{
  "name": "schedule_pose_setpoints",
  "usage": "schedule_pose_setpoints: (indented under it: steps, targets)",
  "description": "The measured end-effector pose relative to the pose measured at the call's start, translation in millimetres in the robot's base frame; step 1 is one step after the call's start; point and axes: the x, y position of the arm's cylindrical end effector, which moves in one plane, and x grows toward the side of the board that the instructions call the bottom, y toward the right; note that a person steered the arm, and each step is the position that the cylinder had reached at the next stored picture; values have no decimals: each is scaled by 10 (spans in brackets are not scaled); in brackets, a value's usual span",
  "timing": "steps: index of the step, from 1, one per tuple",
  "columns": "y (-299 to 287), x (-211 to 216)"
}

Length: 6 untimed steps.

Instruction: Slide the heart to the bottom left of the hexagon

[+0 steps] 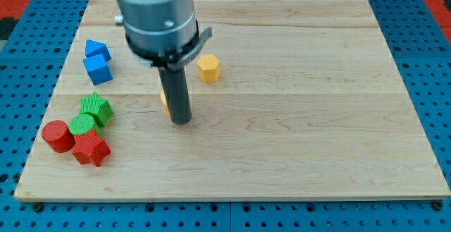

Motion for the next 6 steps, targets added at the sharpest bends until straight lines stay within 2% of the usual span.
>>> schedule_pose_setpoints:
  steps: [1,2,3,4,5,6]
  targets:
    - [0,-299]
    - [-156,19]
    - [-592,-121]
    - [-282,-558]
    - [-502,-638]
    - [-1158,-630]
